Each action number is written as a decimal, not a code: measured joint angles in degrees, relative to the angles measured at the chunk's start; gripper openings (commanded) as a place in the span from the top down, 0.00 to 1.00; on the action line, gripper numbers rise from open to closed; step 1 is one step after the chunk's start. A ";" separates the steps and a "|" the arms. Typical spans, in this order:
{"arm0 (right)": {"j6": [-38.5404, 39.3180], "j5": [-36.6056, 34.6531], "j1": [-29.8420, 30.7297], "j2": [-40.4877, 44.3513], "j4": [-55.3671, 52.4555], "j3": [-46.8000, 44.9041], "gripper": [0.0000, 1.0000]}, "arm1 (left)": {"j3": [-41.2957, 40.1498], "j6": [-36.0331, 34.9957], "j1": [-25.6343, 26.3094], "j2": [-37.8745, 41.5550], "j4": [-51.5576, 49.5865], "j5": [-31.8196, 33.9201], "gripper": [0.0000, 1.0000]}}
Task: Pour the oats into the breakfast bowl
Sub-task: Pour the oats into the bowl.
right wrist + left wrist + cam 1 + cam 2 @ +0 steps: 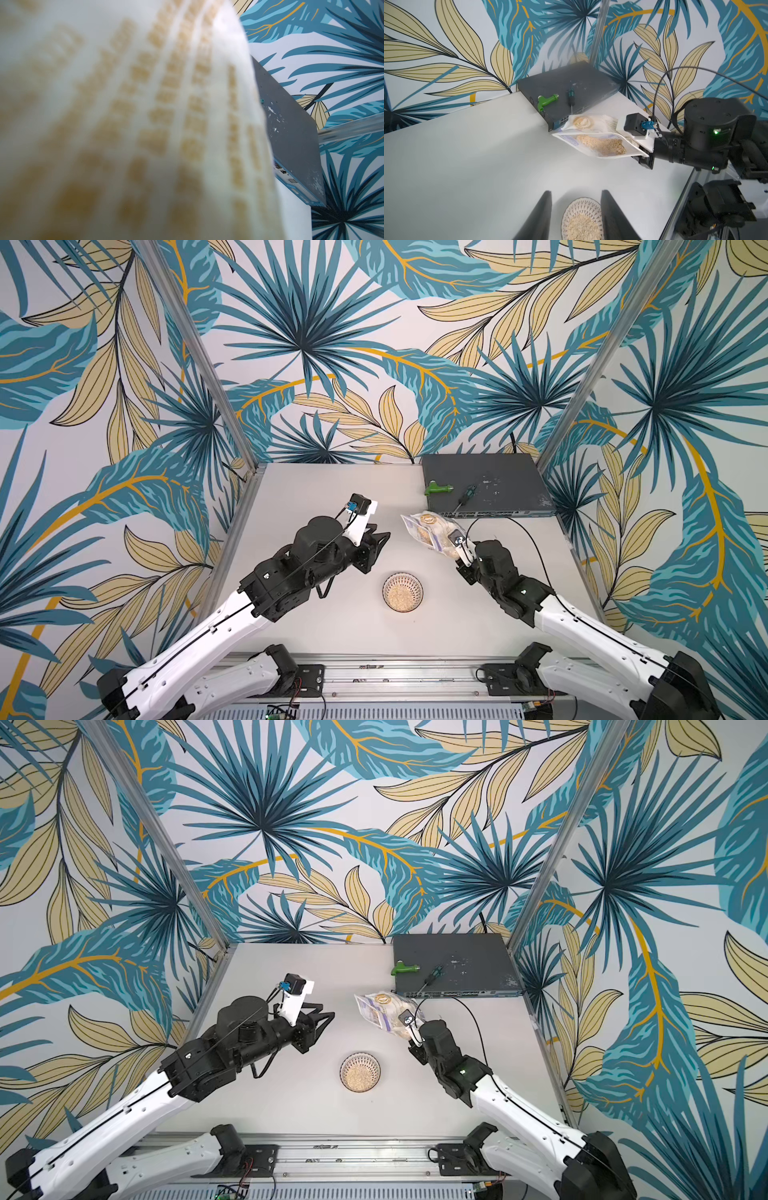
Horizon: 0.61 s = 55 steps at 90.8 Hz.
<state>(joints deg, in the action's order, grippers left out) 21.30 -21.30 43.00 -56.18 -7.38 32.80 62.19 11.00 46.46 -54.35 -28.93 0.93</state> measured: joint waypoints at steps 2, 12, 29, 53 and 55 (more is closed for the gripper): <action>0.81 0.00 0.00 0.22 -1.38 0.00 1.00 | -0.02 -0.76 0.00 0.15 -0.55 -0.52 0.58; 4.11 0.22 0.00 1.09 -7.28 0.00 1.00 | -0.24 -4.26 0.00 1.46 -2.05 -4.20 0.59; 8.52 1.25 0.00 2.49 -16.15 1.25 1.00 | -2.64 -7.67 0.00 2.36 -2.25 -11.28 0.62; 12.90 2.89 0.02 2.54 -24.81 3.98 1.00 | -7.87 -9.35 0.00 -2.12 -2.01 -14.60 0.64; 13.25 2.97 0.02 2.47 -25.59 4.33 1.00 | -8.11 -9.49 0.00 -2.40 -1.88 -14.80 0.64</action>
<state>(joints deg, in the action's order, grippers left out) 34.54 -18.33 43.03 -53.71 -32.97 37.12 54.08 1.52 46.46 -56.75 -30.81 -13.87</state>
